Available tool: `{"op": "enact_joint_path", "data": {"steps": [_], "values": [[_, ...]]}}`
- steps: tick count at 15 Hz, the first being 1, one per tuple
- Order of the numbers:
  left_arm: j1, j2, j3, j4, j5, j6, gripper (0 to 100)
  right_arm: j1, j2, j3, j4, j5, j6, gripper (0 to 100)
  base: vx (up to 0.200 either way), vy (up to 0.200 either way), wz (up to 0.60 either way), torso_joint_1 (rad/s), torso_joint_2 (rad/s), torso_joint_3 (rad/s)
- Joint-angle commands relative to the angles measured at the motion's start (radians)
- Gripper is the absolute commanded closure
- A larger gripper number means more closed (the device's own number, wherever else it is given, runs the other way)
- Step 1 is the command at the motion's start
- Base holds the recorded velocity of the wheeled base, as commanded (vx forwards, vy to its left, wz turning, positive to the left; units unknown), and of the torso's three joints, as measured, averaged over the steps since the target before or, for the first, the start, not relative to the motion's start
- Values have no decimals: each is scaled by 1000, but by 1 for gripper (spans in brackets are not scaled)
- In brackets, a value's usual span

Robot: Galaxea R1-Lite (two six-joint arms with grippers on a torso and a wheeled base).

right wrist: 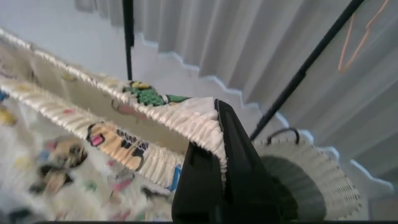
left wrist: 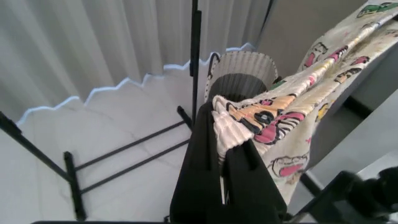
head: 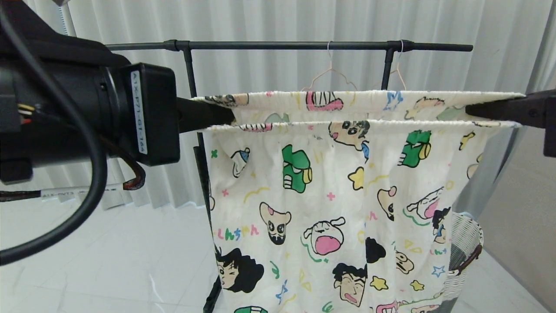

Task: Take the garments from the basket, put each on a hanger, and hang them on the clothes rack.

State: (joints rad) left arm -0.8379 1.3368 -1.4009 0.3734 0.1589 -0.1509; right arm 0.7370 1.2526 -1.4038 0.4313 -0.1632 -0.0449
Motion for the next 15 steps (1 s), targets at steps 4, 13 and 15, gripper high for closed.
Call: {"op": "enact_joint_path", "data": {"steps": [4, 13, 15], "values": [[-3, -2, 2, -45, 1, 37, 100, 2, -162, -47, 261, 413, -12, 100, 0, 0, 0, 0, 0, 0], [-17, 24, -1, -57, 7, 33, 100, 104, -179, -9, 261, 435, -12, 100, 0, 0, 0, 0, 0, 0], [16, 2, -3, 24, 7, -10, 100, 70, -150, -7, 253, 381, -10, 100, 0, 0, 0, 0, 0, 0]]}}
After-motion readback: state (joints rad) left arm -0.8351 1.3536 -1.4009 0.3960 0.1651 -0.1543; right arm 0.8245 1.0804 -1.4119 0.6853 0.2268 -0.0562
